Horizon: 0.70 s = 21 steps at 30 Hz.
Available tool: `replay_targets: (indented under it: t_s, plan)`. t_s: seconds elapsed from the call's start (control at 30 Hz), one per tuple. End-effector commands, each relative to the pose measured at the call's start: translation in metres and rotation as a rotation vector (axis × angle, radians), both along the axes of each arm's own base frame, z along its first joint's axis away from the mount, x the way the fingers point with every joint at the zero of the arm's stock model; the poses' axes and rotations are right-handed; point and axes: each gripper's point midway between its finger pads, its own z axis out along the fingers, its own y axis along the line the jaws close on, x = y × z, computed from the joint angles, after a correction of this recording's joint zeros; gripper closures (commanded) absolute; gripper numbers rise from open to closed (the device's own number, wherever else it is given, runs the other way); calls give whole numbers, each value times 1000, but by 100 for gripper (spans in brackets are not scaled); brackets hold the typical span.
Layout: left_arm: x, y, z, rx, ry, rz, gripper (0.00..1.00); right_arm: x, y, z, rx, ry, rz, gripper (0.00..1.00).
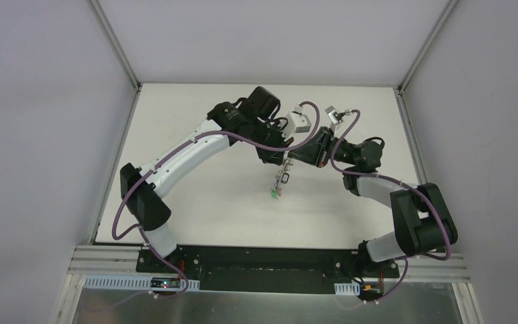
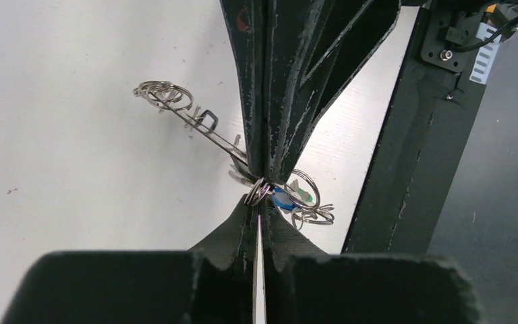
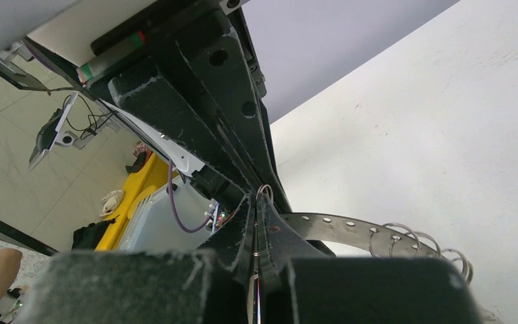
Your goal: Put the keys on the keyring
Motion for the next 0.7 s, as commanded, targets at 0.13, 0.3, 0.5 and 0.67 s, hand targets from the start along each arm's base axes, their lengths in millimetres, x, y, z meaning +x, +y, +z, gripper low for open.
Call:
replay_targets:
  t_s: [0.13, 0.3, 0.5, 0.67]
  plan:
    - [-8, -1, 15, -55, -32, -33, 100, 5, -2, 28, 55, -115, -28, 100]
    - [-12, -6, 20, -89, 1, -27, 100, 8, -3, 26, 50, -111, -51, 100]
    - [-16, -12, 26, -107, 10, -35, 100, 11, -2, 21, 39, -97, -68, 100]
    - [-20, -16, 30, -109, 1, -56, 100, 13, -2, 18, 32, -86, -78, 100]
